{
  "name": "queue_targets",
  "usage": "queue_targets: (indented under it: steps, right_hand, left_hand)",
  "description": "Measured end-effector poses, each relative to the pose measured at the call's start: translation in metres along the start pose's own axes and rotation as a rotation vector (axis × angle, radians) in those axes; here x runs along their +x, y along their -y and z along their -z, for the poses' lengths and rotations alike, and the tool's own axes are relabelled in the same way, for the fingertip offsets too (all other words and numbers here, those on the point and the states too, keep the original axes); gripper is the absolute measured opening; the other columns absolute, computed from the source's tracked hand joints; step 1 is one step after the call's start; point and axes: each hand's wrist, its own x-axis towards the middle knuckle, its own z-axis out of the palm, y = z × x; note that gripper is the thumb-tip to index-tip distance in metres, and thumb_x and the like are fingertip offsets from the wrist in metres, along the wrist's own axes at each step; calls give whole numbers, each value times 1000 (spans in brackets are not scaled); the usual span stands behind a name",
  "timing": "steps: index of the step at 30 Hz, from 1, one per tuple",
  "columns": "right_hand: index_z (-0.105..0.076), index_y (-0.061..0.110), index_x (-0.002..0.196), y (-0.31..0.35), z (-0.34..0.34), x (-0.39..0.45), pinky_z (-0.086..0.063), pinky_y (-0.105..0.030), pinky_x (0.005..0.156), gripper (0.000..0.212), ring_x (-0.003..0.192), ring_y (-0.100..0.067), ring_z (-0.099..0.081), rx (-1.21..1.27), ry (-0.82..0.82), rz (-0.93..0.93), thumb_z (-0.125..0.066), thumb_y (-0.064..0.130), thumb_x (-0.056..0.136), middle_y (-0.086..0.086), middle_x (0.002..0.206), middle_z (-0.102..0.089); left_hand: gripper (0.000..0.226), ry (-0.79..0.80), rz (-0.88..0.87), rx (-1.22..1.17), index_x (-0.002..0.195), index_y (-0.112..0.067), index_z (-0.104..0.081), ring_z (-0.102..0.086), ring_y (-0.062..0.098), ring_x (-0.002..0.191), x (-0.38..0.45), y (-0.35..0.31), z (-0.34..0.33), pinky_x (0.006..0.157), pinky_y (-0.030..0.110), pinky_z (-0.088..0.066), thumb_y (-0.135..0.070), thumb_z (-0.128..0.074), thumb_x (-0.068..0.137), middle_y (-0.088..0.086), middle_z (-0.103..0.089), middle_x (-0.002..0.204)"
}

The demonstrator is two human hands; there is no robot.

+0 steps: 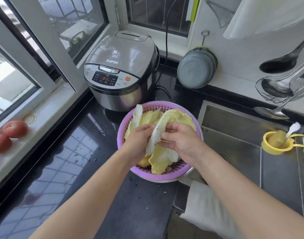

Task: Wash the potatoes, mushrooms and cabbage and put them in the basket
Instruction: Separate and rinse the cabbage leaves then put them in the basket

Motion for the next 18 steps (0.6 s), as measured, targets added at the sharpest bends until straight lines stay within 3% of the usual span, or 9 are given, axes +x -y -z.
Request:
queue_targets:
  steps: [3, 6, 10, 14, 18]
  right_hand:
    - [-71, 5, 109, 0, -1, 0, -62, -29, 78, 23, 90, -19, -75, 36, 20, -22, -62, -11, 94, -9, 97, -77]
    - [-72, 6, 109, -2, -3, 0, -61, -30, 77, 18, 91, -19, -75, 59, 21, -34, -67, -3, 94, -11, 102, -76]
    - [-75, 8, 107, -4, -5, 2, -63, -35, 83, 14, 95, -22, -75, 51, -28, -17, -70, 5, 95, -14, 107, -77]
    - [-76, 11, 97, -5, -5, 4, -60, -30, 75, 9, 89, -18, -74, 27, -56, -17, -68, 7, 97, -6, 93, -78]
    - [-74, 2, 102, -5, -1, 6, -61, -33, 78, 11, 93, -24, -76, -4, -48, -17, -64, 6, 99, -14, 102, -78]
  left_hand:
    - [22, -43, -22, 31, 113, 1, -69, -69, 32, 98, -3, -1, -3, 100, 50, -54, -16, -59, 106, 27, -74, 109]
    - [16, -170, -81, 154, 98, -14, -70, -68, 22, 81, -4, -4, -10, 82, 43, -55, -21, -58, 107, 5, -75, 85]
    - [16, -256, -177, 288, 96, -20, -68, -63, 18, 79, -8, -6, -20, 73, 38, -54, -24, -55, 107, 2, -70, 87]
    - [17, -308, -247, 393, 94, -24, -63, -58, 11, 77, -11, -9, -25, 68, 27, -46, -21, -52, 106, -7, -65, 87]
    - [15, -327, -236, 415, 97, -25, -62, -59, 12, 79, -10, -7, -26, 69, 28, -48, -21, -51, 106, -6, -65, 90]
